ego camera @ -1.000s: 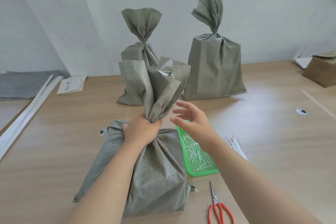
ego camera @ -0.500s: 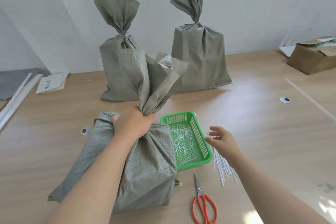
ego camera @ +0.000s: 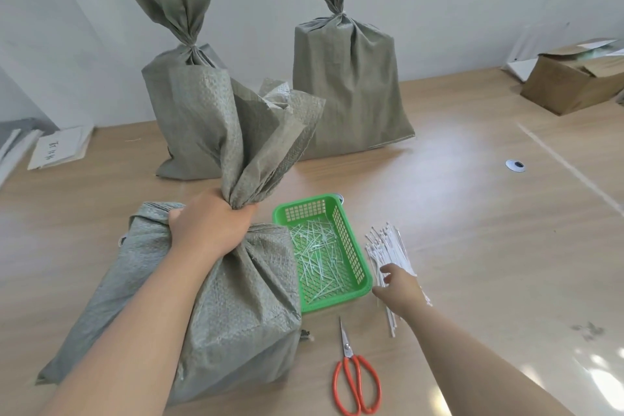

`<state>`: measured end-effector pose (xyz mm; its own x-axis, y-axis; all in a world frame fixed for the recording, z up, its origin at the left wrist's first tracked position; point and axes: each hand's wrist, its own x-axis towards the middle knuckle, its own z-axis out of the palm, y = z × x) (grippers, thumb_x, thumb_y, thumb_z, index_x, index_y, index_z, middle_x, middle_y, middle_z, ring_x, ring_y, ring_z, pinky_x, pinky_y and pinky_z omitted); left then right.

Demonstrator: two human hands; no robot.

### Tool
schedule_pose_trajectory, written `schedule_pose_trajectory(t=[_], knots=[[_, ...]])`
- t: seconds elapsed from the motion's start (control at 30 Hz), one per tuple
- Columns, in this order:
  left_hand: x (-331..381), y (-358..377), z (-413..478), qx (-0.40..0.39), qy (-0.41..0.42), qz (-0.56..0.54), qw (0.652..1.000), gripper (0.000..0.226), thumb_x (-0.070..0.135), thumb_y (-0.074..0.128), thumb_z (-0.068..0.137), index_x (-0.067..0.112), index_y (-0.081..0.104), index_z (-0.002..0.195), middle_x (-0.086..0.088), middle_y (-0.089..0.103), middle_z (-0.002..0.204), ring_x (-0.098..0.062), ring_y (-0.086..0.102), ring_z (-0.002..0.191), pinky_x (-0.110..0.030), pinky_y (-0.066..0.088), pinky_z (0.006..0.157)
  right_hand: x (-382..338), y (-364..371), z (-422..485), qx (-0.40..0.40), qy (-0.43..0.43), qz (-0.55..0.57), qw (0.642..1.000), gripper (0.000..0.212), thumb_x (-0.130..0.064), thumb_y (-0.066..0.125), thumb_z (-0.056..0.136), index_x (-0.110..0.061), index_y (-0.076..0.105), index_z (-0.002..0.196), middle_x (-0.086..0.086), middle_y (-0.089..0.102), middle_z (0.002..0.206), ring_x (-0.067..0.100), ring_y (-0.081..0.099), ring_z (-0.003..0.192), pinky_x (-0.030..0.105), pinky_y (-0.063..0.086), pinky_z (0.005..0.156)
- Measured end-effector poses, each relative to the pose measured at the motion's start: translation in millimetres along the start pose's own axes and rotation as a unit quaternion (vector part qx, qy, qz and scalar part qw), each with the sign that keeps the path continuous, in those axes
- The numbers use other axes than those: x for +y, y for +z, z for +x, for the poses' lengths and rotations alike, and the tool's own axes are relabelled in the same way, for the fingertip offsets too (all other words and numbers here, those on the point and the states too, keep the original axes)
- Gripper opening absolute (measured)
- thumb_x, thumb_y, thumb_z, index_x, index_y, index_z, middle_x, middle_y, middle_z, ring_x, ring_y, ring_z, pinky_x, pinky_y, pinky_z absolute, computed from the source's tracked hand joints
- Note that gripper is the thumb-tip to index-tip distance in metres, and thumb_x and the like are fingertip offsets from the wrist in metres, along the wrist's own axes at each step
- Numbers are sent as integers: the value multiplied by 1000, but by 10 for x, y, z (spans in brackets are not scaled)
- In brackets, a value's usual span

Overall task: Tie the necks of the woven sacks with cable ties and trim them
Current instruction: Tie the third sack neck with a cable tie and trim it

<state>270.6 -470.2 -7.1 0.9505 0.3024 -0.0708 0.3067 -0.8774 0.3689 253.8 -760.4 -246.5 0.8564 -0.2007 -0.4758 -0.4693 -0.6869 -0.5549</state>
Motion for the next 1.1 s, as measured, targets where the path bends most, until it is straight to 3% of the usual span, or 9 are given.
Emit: schedule_pose_trajectory(t=[0.07,0.17,0.27,0.33,0.4,0.6,0.8,1.1], knots=[[17,13,5,1,0,-3,1000,37,55,53,92,28,68,112,-5,70,116,-32,58,117,-44,31,105,28,41,76,12,17,-21,1000,49,-20,66,85,-18,55,133,5,68,109,20,62,87,26,49,83],[28,22,21,5,-7,-16,1000,35,54,55,92,28,69,112,-6,70,116,-32,58,117,-43,31,105,81,106,177,28,45,-46,998,40,-20,62,85,-19,61,125,7,68,118,27,64,108,30,50,88],[27,17,28,12,-12,-28,999,30,52,57,91,29,69,108,-7,71,115,-33,58,117,-43,32,105,126,193,223,42,53,-67,995,7,-14,55,79,-16,61,84,12,67,94,31,64,88,31,54,76],[25,12,21,13,-14,-38,999,25,51,58,91,31,67,102,-6,71,108,-34,58,115,-44,32,106,158,256,258,50,62,-84,993,6,-10,52,77,-14,50,72,10,64,83,30,60,76,30,51,65],[20,6,10,12,-13,-50,999,18,50,58,92,33,64,95,-4,69,100,-34,58,113,-44,32,107,171,299,286,64,71,-92,991,8,-7,50,78,-13,49,72,11,65,84,31,62,77,28,45,61],[22,5,-28,13,-8,-57,998,19,49,58,92,33,66,97,-4,71,109,-33,57,114,-43,29,106,203,324,310,75,80,-82,991,14,-12,53,76,-14,45,66,7,53,71,28,50,65,26,38,59],[-14,-36,-34,4,-8,-57,998,17,50,58,92,34,63,94,-4,72,110,-33,58,114,-42,31,106,175,224,143,94,74,-38,992,9,-21,58,82,-23,64,89,3,65,94,28,63,94,27,43,71],[-165,-85,-33,-8,-4,-66,998,27,52,55,93,30,68,102,-2,72,108,-30,59,112,-41,30,101,-92,-93,-99,136,17,24,990,5,-22,59,79,-23,63,75,-3,67,75,21,62,76,32,54,68]])
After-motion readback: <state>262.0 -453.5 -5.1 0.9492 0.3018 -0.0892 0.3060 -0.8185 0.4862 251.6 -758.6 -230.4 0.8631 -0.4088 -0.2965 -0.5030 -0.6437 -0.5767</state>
